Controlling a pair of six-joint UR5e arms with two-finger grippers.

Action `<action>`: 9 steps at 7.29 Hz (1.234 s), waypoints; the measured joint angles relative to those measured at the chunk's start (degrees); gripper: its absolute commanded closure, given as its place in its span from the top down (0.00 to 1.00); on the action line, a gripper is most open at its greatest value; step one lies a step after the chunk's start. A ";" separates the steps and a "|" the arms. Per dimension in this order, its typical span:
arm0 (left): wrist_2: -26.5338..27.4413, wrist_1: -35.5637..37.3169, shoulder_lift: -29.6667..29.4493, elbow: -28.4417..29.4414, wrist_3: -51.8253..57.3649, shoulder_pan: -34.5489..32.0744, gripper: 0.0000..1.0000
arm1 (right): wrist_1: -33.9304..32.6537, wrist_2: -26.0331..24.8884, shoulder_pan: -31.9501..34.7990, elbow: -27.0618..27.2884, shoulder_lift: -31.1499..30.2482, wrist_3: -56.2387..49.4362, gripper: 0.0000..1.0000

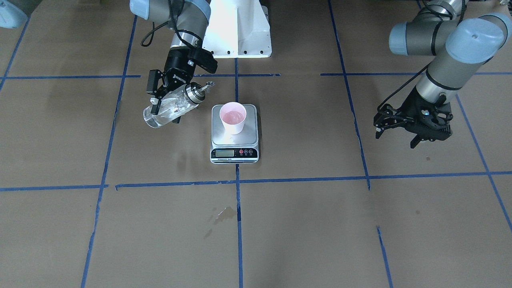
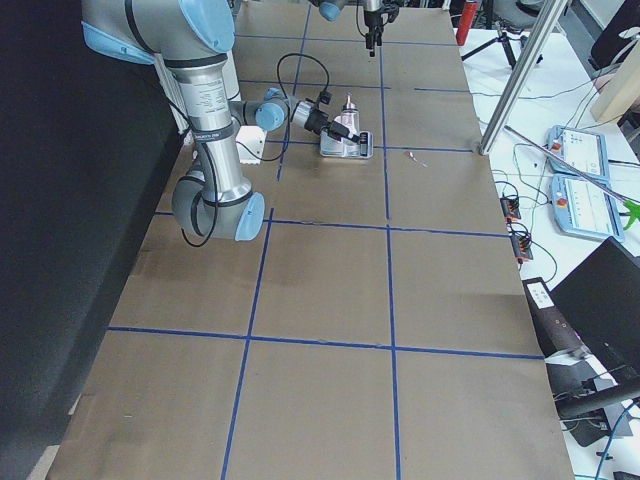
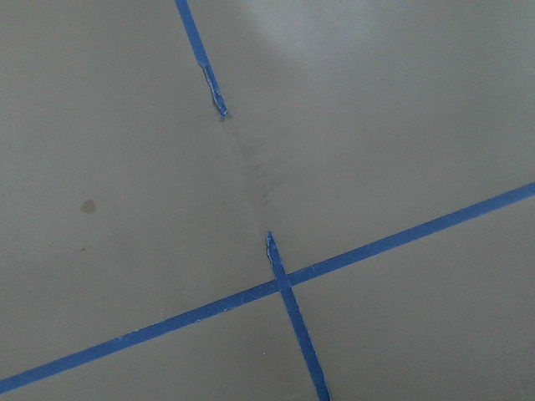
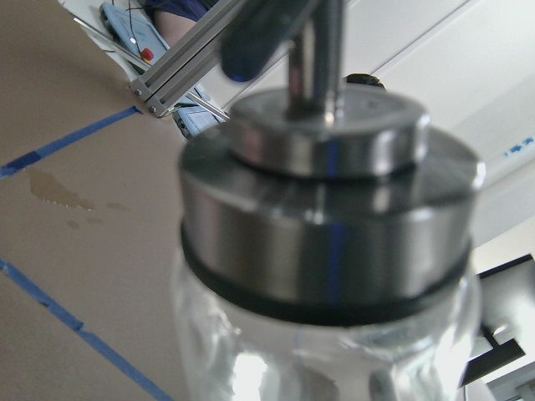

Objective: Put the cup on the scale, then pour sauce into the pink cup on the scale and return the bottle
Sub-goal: 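Turn the bottle upright and move it back away from the scale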

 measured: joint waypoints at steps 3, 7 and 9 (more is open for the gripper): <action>0.00 0.00 -0.09 -0.01 -0.02 0.00 0.99 | 11.42 0.85 -0.08 3.51 -7.40 16.05 0.00; 0.16 0.00 -0.09 -0.34 -1.15 0.00 0.99 | 28.24 1.92 -0.18 4.65 -21.28 30.33 0.00; 0.25 0.00 -0.25 -0.61 -2.23 0.00 0.99 | 35.89 1.84 -0.28 1.71 -23.18 30.48 0.00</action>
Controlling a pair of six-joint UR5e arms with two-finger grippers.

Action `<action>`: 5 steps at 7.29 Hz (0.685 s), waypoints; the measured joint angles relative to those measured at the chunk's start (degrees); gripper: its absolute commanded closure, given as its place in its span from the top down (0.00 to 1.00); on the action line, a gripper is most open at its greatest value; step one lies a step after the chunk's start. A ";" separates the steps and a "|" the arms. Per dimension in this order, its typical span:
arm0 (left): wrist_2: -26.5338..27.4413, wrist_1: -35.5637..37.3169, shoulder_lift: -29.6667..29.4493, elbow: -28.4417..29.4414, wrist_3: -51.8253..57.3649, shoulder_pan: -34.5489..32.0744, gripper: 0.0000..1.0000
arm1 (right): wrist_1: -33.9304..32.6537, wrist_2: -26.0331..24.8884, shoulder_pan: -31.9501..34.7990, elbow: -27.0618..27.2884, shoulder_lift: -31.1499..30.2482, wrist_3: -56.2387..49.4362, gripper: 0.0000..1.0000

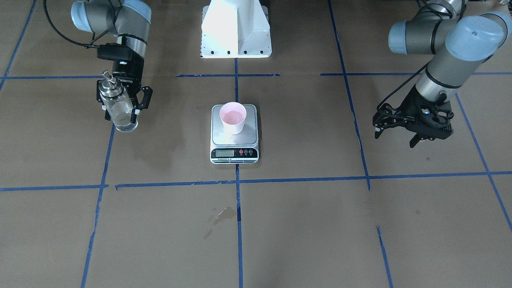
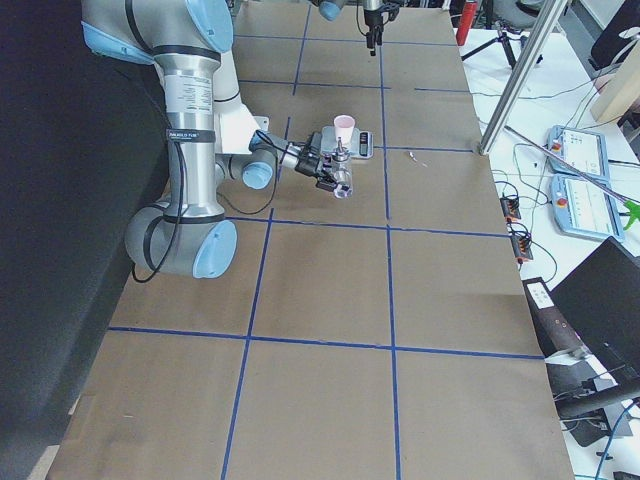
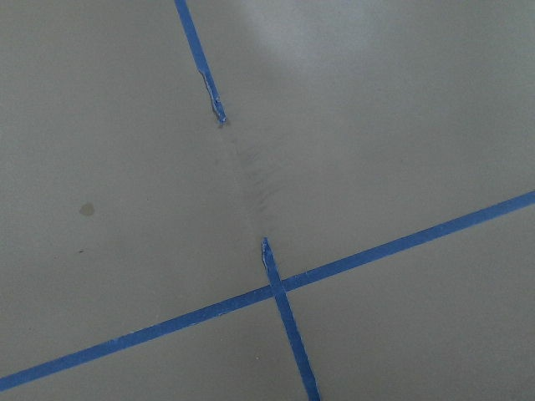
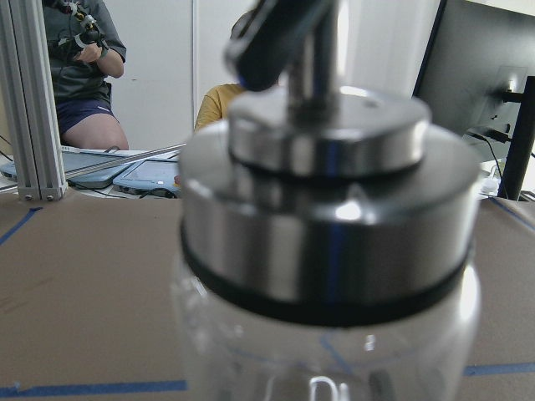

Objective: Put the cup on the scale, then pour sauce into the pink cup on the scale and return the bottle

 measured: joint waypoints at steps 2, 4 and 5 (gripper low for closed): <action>0.09 0.00 0.05 -0.09 -0.18 0.00 0.99 | 5.25 1.25 -0.01 -2.76 -0.36 0.15 0.00; 0.20 0.00 0.04 -0.07 -0.15 0.00 0.99 | 7.53 2.82 0.04 -4.27 -0.96 -0.15 0.00; 0.25 0.00 -0.03 -0.07 -0.17 0.00 0.99 | 7.77 3.44 0.05 -4.43 -1.34 -0.22 0.00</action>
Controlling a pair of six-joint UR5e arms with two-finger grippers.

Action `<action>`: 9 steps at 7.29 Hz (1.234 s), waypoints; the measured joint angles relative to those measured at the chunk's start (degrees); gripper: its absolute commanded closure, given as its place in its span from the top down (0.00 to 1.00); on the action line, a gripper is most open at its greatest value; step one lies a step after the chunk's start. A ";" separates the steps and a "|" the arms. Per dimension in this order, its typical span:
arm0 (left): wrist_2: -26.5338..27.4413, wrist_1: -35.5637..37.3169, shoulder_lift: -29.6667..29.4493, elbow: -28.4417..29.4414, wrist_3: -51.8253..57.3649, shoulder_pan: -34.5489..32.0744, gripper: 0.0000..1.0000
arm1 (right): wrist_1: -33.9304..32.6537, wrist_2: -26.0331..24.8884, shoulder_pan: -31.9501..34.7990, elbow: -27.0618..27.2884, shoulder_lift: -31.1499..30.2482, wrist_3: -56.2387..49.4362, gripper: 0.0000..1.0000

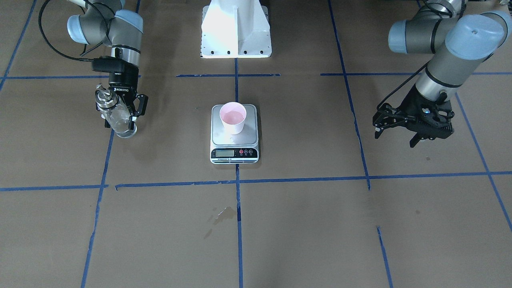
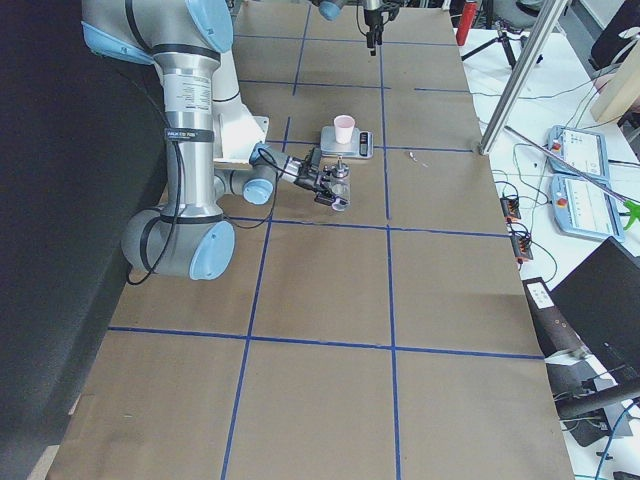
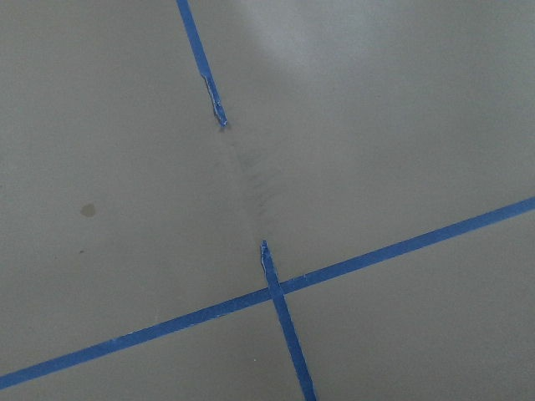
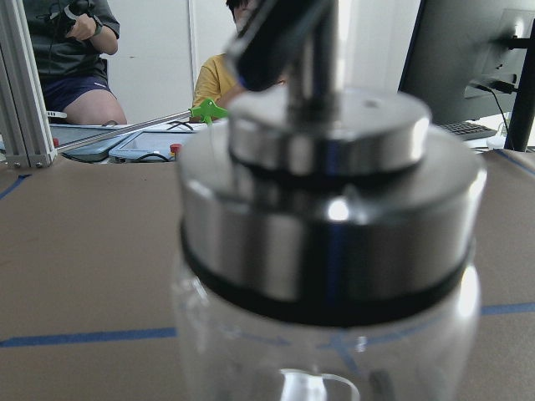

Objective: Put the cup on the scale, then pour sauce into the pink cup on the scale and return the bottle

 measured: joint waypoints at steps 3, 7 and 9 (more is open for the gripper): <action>0.04 0.00 -0.10 -0.05 -0.12 0.00 0.99 | 0.18 1.44 0.09 -0.11 -0.31 0.03 0.00; 0.06 0.00 -0.16 -0.06 -0.15 0.00 0.99 | 0.93 4.35 1.54 -0.12 -0.48 0.31 0.00; 0.11 0.00 -0.19 -0.14 -0.15 0.00 0.99 | 1.13 5.54 2.22 -0.15 -0.74 0.43 0.00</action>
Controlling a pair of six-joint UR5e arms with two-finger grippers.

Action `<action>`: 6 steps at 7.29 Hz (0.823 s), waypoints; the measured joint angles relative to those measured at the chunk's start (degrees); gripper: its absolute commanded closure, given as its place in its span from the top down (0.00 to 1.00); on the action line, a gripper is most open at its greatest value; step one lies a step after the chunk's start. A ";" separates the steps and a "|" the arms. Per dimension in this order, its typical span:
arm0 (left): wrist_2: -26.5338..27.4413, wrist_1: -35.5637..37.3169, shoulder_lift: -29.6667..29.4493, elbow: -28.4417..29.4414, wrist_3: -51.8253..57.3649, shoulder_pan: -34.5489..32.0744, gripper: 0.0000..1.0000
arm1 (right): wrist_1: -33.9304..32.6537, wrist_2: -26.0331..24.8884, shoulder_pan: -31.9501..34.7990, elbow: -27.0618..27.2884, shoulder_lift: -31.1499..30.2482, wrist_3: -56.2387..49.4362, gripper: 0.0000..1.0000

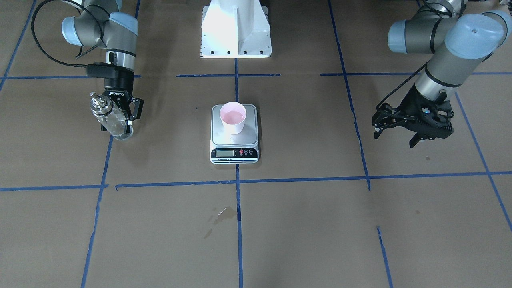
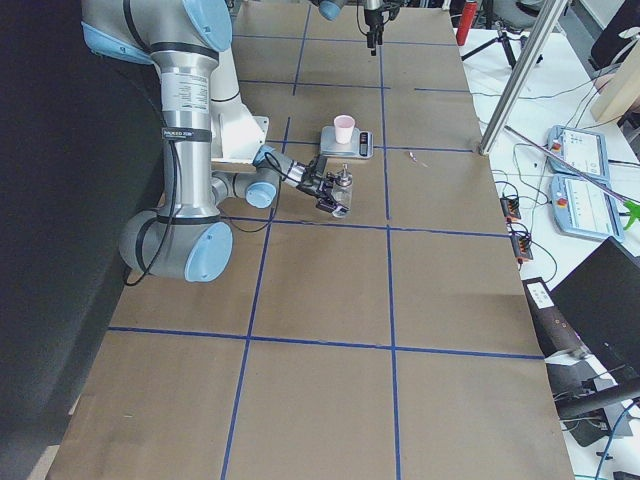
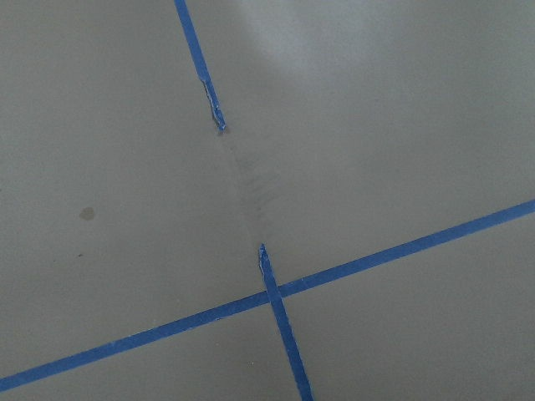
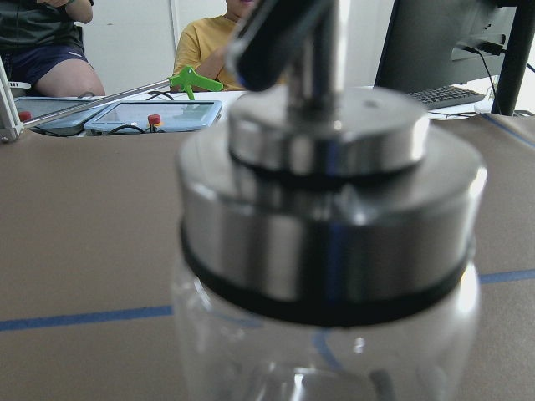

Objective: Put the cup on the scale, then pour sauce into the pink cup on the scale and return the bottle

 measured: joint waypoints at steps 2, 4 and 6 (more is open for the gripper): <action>0.01 0.00 0.05 -0.13 0.00 0.00 0.99 | 0.05 0.27 0.02 -0.17 -0.10 0.04 0.00; 0.01 0.00 0.08 -0.17 0.00 0.00 0.99 | 0.05 0.34 -0.01 -0.41 -0.17 -0.01 0.00; 0.03 0.00 0.14 -0.18 0.00 0.00 0.99 | 0.07 0.37 -0.08 -1.34 0.15 -0.06 0.00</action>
